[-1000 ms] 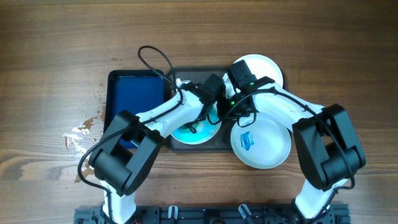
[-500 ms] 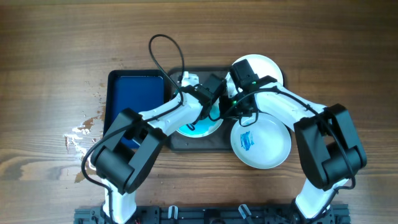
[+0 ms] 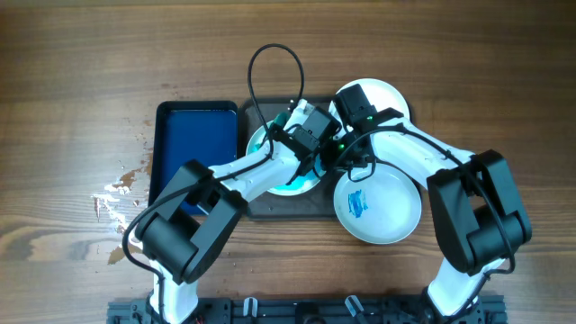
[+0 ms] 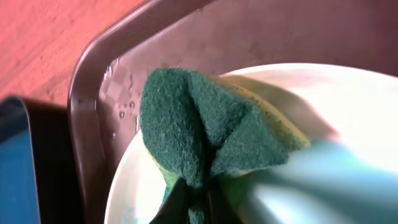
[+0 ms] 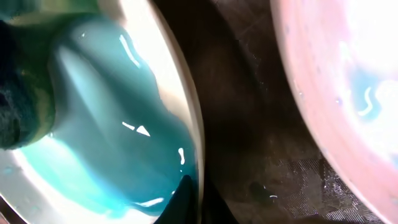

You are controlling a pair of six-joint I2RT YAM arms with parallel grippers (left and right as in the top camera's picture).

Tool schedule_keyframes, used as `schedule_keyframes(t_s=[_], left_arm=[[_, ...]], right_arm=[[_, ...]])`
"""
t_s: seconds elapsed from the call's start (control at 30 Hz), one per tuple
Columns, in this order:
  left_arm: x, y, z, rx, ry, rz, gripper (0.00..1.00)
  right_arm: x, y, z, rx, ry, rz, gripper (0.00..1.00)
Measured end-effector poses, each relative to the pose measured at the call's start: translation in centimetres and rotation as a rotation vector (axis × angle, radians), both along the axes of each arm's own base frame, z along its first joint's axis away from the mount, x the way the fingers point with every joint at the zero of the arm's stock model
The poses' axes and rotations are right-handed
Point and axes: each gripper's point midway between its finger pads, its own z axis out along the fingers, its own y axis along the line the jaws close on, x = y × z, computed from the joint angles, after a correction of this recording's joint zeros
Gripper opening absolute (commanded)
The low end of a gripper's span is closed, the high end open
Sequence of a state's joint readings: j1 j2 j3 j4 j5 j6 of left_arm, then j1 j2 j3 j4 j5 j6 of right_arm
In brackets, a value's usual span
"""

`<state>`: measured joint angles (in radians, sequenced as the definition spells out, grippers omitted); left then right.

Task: Clean dirty plates on tray and stack at the side
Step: 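Scrub the blue stain on the held plate with the left-gripper sponge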

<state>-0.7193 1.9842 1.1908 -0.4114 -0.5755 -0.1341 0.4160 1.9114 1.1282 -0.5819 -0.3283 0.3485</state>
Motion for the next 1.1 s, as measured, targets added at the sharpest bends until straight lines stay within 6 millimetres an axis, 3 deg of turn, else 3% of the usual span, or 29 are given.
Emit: schedule_keyframes(t_s=[0.17, 0.37, 0.5, 0.6, 0.73, 0.93, 1.03, 1.1], left_arm=[[-1.7, 1.4, -0.5, -0.051, 0.082, 0.125, 0.04], [-2.8, 1.1, -1.1, -0.263, 0.272, 0.173, 0.04], [-5.7, 0.5, -1.3, -0.338, 0.461, 0.141, 0.04], [-6.6, 0.3, -1.4, -0.339, 0.511, 0.109, 0.04], [-6.4, -0.3, -1.4, -0.371, 0.507, 0.085, 0.04], [-6.0, -4.2, -0.1, -0.551, 0.488, -0.008, 0.04], [-5.8, -3.7, 1.7, -0.551, 0.433, 0.027, 0.04], [-5.7, -0.8, 2.7, -0.475, 0.379, 0.146, 0.04]], right_arm=[[-0.1, 0.1, 0.0, 0.000, -0.006, 0.020, 0.04], [-0.3, 0.0, 0.0, -0.004, -0.001, 0.029, 0.04], [-0.7, -0.2, -0.1, -0.013, 0.012, 0.040, 0.04], [-0.9, -0.3, -0.1, -0.017, 0.017, 0.050, 0.04], [-1.1, -0.4, -0.1, -0.021, 0.022, 0.056, 0.04], [-1.2, -0.5, -0.1, -0.024, 0.029, 0.054, 0.04], [-1.4, -0.4, -0.1, -0.019, 0.038, 0.058, 0.04], [-1.6, -0.4, -0.1, -0.019, 0.043, 0.059, 0.04]])
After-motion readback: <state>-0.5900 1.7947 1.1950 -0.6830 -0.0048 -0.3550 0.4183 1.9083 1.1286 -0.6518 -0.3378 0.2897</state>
